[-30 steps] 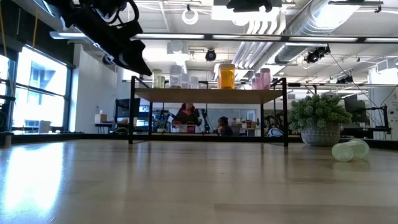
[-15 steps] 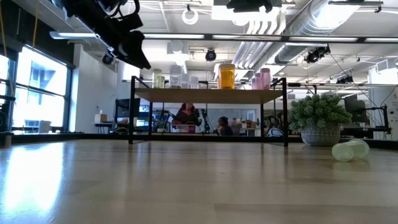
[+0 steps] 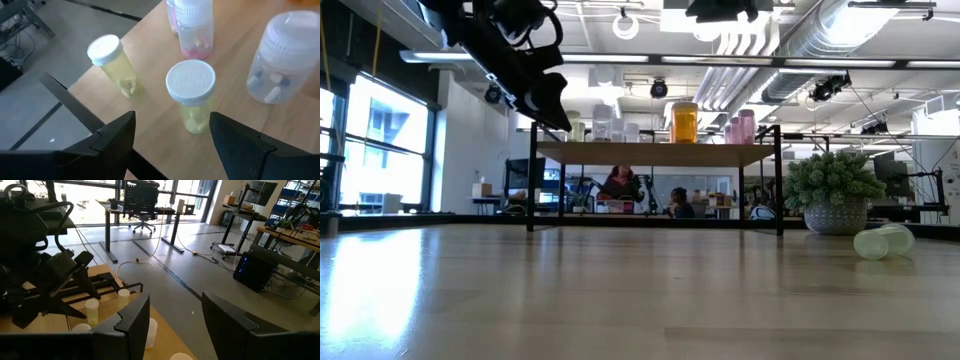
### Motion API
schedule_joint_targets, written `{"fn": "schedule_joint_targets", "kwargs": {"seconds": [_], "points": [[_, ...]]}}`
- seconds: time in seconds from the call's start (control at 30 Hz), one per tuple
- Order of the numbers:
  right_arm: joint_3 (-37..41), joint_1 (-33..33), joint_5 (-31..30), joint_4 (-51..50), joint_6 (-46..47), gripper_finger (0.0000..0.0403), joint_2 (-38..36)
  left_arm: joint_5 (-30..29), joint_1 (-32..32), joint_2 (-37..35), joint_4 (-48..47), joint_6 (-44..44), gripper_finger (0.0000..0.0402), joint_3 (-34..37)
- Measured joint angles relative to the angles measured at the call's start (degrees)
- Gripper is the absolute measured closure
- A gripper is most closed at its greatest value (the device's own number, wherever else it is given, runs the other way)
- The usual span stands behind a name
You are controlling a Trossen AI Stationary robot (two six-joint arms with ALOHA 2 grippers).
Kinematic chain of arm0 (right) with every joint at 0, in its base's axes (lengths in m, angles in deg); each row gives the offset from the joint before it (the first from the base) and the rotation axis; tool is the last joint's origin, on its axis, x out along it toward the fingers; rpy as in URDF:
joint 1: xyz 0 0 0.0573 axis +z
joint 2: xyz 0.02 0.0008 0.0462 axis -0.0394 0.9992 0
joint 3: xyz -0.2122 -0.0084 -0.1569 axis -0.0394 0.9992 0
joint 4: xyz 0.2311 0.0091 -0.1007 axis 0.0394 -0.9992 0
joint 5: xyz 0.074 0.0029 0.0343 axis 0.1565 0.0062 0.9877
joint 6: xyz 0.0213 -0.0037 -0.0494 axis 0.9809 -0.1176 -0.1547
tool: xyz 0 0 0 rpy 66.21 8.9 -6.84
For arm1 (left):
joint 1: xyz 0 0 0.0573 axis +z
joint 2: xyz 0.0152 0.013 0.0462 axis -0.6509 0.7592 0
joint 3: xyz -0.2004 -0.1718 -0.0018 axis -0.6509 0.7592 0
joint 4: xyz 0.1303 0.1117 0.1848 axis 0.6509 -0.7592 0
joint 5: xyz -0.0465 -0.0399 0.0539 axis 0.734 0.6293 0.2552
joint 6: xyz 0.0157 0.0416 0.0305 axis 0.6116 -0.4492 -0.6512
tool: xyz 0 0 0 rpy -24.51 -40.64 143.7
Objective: Pick and place medicine bottles onto shelf by color
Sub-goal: Adjust the pill bottles on the shelf
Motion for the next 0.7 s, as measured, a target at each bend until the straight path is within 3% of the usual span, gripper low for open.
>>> {"fn": "schedule_joint_targets", "kwargs": {"seconds": [0.37,0.7], "points": [[0.00,0.00,-0.02,-0.66,0.00,0.0231,0.02,-4.92,0.00,0.13,2.01,-0.01,0.0158,0.00],[0.00,0.02,-0.02,-0.85,0.05,0.0231,0.02,-3.02,-0.23,0.01,1.46,0.03,0.0158,0.00]]}}
